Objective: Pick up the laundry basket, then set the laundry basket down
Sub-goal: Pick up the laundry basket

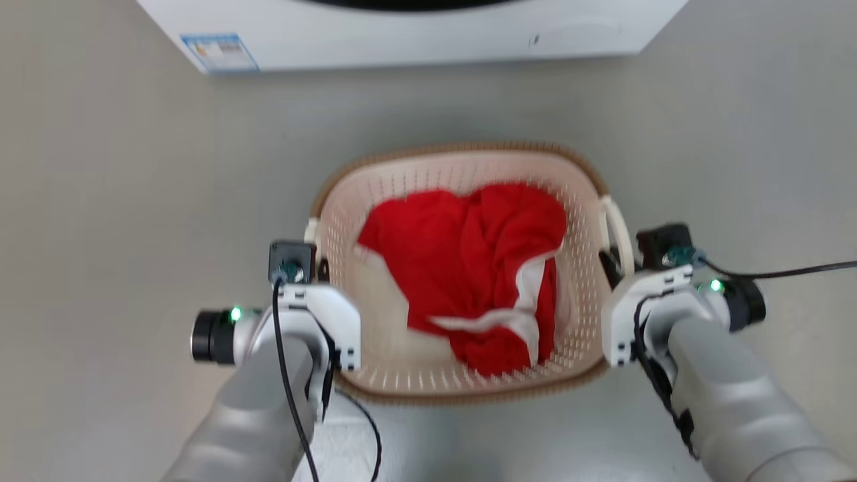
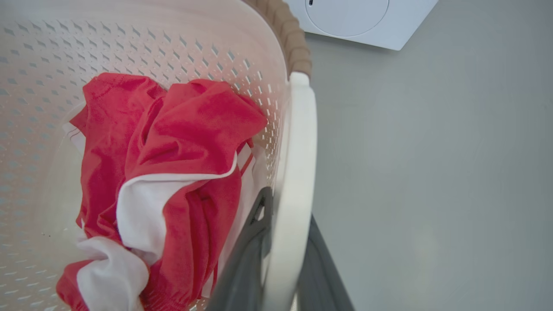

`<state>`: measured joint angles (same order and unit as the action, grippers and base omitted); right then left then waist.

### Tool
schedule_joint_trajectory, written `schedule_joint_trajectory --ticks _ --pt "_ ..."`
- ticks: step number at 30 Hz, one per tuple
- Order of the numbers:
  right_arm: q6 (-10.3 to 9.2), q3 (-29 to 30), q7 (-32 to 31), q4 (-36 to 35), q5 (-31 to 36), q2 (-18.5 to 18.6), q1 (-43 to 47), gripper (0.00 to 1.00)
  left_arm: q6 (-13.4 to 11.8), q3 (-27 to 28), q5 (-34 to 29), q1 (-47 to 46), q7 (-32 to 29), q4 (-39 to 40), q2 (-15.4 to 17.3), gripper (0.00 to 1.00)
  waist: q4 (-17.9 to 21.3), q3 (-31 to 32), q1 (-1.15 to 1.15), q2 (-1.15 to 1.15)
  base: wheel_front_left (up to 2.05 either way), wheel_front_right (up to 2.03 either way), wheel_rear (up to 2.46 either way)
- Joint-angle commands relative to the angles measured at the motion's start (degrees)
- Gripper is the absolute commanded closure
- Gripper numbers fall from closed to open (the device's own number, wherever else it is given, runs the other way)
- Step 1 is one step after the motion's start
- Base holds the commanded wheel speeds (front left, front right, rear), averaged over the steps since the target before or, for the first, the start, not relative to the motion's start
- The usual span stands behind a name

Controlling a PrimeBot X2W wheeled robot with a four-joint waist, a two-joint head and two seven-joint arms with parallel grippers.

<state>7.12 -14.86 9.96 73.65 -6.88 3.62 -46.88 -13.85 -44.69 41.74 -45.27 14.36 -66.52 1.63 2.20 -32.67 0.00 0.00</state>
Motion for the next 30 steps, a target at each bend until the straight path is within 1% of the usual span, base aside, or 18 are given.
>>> schedule_joint_trajectory --ticks 1,7,12,22,30 --pt "0.36 -2.11 -0.81 0.11 -0.75 -0.7 3.24 1.0 0.3 0.17 0.7 1.07 0.4 0.37 1.24 1.0 0.48 4.94 0.0 0.0 0.0 0.0 0.0" --pt "0.36 -7.81 -3.69 -1.71 -5.92 -0.73 7.15 1.0 1.19 -2.78 3.76 4.58 0.08 -0.79 1.24 1.0 1.08 10.95 0.0 0.0 0.0 0.0 0.0" --pt "0.36 -11.23 -5.82 -2.11 -8.89 -0.73 9.94 1.0 1.67 -4.73 6.11 7.61 -0.27 -1.44 1.24 1.0 1.6 15.74 0.0 0.0 0.0 0.0 0.0" --pt "0.36 -15.71 -9.63 -2.71 -13.29 -0.74 15.25 1.0 2.2 -9.01 10.13 13.9 -1.38 -1.16 1.24 1.0 2.15 25.36 0.0 0.0 0.0 0.0 0.0" --pt "0.36 -18.47 -13.54 -4.11 -16.98 -0.74 19.61 1.0 3.25 -12.01 12.37 18.28 -2.06 -1.87 1.24 1.0 2.9 32.03 0.0 0.0 0.0 0.0 0.0"
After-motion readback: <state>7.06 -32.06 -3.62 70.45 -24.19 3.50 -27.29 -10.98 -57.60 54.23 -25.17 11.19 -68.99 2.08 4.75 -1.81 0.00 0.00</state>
